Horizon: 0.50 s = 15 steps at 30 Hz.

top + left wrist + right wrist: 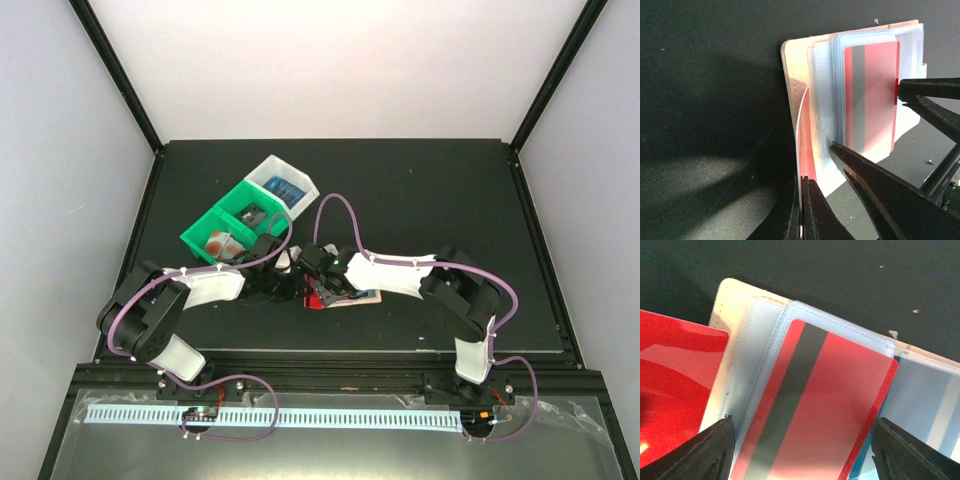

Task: Put the credit cards into the card holder
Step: Turn over the card slot in the card holder.

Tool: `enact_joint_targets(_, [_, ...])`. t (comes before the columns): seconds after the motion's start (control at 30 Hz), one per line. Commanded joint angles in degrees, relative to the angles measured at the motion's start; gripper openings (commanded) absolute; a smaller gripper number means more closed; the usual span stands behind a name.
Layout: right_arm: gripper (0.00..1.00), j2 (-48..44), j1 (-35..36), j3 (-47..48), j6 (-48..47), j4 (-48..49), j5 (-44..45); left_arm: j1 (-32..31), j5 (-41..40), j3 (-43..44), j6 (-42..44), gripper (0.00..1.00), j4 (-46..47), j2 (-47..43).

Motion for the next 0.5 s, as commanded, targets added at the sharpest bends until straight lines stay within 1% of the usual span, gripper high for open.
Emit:
enact_joint_targets(0.0, [0.74,0.24,0.07,0.74,2.71,-2.38,6.26,0.27,-2.42,-1.41,-0.15,0.01,-1.55,1.36])
enact_joint_targets(0.23, [0.72,-2.01,0.06,0.51,6.5,-4.86,12.49,0.4,-2.88,-1.32,-0.26,0.02,-1.85,1.77])
enact_joint_targets(0.47, [0.71,-1.38,0.05,1.07,10.39,-9.49,17.85,0.49,-2.92,-1.3,-0.06,0.01,-2.18,1.88])
